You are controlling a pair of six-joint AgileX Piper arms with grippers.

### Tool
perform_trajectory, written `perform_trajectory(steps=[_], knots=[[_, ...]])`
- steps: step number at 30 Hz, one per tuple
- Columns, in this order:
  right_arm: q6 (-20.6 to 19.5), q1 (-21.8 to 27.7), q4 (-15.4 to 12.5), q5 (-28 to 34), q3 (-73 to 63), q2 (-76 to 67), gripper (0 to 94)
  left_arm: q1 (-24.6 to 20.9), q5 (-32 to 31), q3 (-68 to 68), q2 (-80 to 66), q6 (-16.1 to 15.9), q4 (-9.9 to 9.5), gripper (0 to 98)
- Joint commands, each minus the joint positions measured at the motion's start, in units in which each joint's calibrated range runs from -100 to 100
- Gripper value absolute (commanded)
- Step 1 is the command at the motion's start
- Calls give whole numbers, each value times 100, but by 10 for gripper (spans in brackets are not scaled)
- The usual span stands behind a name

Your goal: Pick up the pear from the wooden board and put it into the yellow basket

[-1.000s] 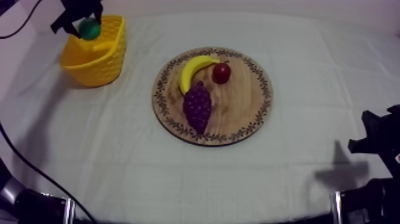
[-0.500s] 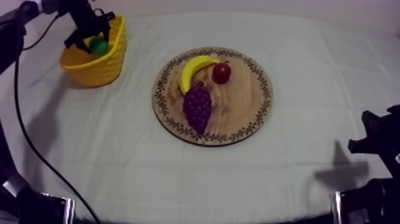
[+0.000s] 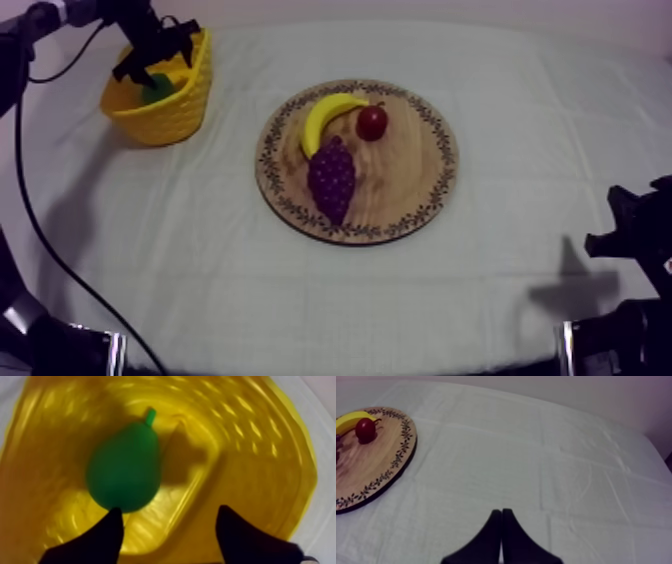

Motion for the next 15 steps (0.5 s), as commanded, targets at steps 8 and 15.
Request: perform_trajectory(steps=[8,15], knots=[[-2,0,-1,-1,3,1,3,154,-496,1579,-1671,-83,-5,41],[0,0,-1,-1,3,1,3,484,-1211,3333,-3667,7,-100,5]])
